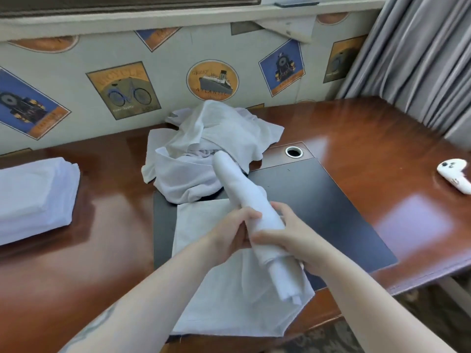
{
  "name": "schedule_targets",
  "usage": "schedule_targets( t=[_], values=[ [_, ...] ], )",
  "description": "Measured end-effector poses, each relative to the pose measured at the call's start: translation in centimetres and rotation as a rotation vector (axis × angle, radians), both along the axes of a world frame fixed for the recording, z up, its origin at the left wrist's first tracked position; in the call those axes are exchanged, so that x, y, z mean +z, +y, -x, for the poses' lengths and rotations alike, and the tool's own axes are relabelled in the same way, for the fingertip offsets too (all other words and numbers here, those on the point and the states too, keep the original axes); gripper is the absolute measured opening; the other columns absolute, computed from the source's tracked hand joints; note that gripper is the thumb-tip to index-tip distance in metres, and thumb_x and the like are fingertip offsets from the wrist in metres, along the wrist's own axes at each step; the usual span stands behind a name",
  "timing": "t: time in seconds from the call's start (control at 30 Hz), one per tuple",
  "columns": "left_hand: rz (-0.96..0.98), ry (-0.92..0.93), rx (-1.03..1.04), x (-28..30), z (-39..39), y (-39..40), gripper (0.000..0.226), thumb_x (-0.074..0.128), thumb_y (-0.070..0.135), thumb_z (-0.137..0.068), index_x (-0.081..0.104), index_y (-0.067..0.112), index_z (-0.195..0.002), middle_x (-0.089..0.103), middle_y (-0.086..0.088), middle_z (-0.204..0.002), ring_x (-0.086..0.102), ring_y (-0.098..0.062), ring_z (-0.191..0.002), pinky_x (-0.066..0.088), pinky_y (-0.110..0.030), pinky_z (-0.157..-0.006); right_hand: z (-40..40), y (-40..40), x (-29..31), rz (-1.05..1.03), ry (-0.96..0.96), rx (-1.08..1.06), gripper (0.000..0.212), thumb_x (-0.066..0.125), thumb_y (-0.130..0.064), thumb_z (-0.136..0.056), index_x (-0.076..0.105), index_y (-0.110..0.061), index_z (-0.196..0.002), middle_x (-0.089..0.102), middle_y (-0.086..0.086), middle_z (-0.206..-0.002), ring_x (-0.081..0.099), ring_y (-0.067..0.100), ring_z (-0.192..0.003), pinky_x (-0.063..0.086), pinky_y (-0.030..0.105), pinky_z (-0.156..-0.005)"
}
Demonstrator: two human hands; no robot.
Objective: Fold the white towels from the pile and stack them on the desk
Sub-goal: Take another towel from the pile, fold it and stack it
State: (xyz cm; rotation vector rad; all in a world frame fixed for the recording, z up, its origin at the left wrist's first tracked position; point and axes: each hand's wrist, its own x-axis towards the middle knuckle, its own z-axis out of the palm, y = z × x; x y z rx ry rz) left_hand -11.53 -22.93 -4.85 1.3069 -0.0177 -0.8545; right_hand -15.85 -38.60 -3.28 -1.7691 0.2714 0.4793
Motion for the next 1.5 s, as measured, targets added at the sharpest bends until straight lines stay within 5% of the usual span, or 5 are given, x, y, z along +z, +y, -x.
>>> schedule_targets(
  t=[0.33,0.6,0.77,1.3,1.5],
  values=[
    [-0.555,-0.307,0.032,-4.8,1.6,-4.8,0.032,0.056,0.015,-0.094,0.059,0.018,-0.126,0.062,0.0,-0.127,0.058,-0.01,-0.109,0.042,-0.017,-0.083,3.8,-14.7,-7.1,0.671,-0.104,-0.61,0.044,0.069,-0.011,-0.081,0.06,-0.012,-0.124,0.064,0.008,-0.125,0.057,0.029,-0.116,0.042,0.037,-0.094],
    [-1.116,-0.642,-0.158,-13.5,3.8,-4.4,0.046,0.029,0.035,-0.104,0.029,0.032,-0.15,0.011,0.009,-0.162,0.007,-0.018,-0.149,0.014,-0.038,-0.117,3.4,-2.3,-14.2,0.955,-0.044,0.127,0.115,0.054,-0.075,-0.073,-0.012,-0.029,-0.155,-0.017,0.005,-0.163,-0.016,0.023,-0.15,-0.004,0.055,-0.115],
    [-1.297,-0.659,-0.234,-15.8,5.4,-3.9,0.062,0.014,0.058,-0.098,-0.031,0.048,-0.14,-0.037,0.024,-0.147,-0.027,-0.011,-0.145,-0.013,-0.051,-0.115,2.7,-6.0,-14.0,1.02,-0.293,0.1,0.068,0.048,-0.023,-0.092,0.018,-0.026,-0.153,0.037,0.002,-0.152,0.036,0.02,-0.139,0.036,0.034,-0.103],
    [-1.5,-0.411,-0.144,-15.1,6.1,3.6,0.059,0.017,0.055,-0.1,-0.024,0.053,-0.142,-0.033,0.023,-0.149,-0.021,-0.012,-0.147,-0.007,-0.056,-0.113,-1.6,-22.6,-5.5,-0.617,-0.133,-0.31,0.034,0.05,0.003,-0.077,0.069,-0.023,-0.088,0.057,0.003,-0.08,0.058,0.016,-0.062,0.045,0.025,-0.059],
    [-1.643,-0.152,-0.114,-13.7,6.0,10.9,0.057,0.019,0.053,-0.101,-0.012,0.05,-0.148,-0.019,0.014,-0.16,-0.009,-0.016,-0.15,-0.003,-0.056,-0.115,1.8,-28.3,-11.2,-0.3,0.111,-0.756,0.04,0.047,0.014,-0.087,0.063,-0.006,-0.118,0.069,0.019,-0.111,0.068,0.03,-0.089,0.054,0.032,-0.07]
  ],
)
